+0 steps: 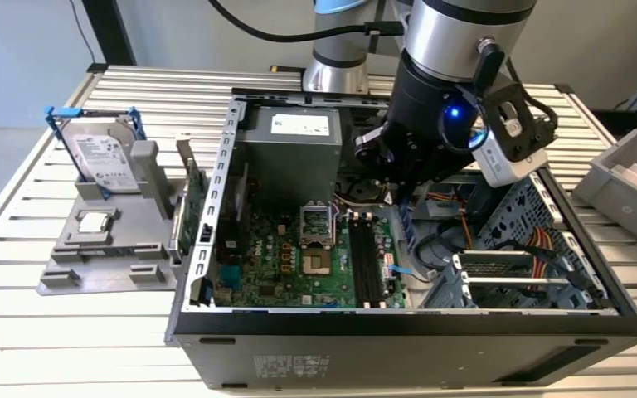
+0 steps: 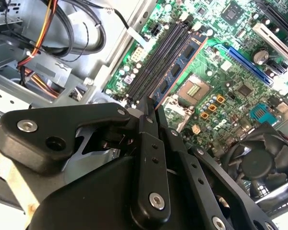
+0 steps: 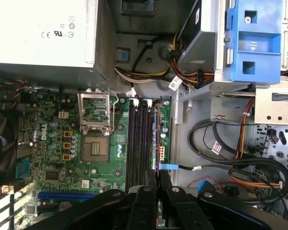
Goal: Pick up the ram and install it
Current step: 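Insert the ram into the slot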
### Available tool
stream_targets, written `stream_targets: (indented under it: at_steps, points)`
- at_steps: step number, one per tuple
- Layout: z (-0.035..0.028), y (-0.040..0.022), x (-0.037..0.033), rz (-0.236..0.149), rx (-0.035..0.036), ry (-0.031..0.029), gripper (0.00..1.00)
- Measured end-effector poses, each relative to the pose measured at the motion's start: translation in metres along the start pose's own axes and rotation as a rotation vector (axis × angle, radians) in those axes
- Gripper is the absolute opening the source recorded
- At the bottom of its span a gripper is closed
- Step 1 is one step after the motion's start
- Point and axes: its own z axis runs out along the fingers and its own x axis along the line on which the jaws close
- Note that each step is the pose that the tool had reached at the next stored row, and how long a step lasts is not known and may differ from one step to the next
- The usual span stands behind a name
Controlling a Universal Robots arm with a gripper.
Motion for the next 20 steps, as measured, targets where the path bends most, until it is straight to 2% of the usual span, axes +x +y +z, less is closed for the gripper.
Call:
stream_targets:
  at_steps: [20]
  points:
    - [0.0106, -0.0007, 0.0004, 0.0, 0.0016, 0.0, 0.0]
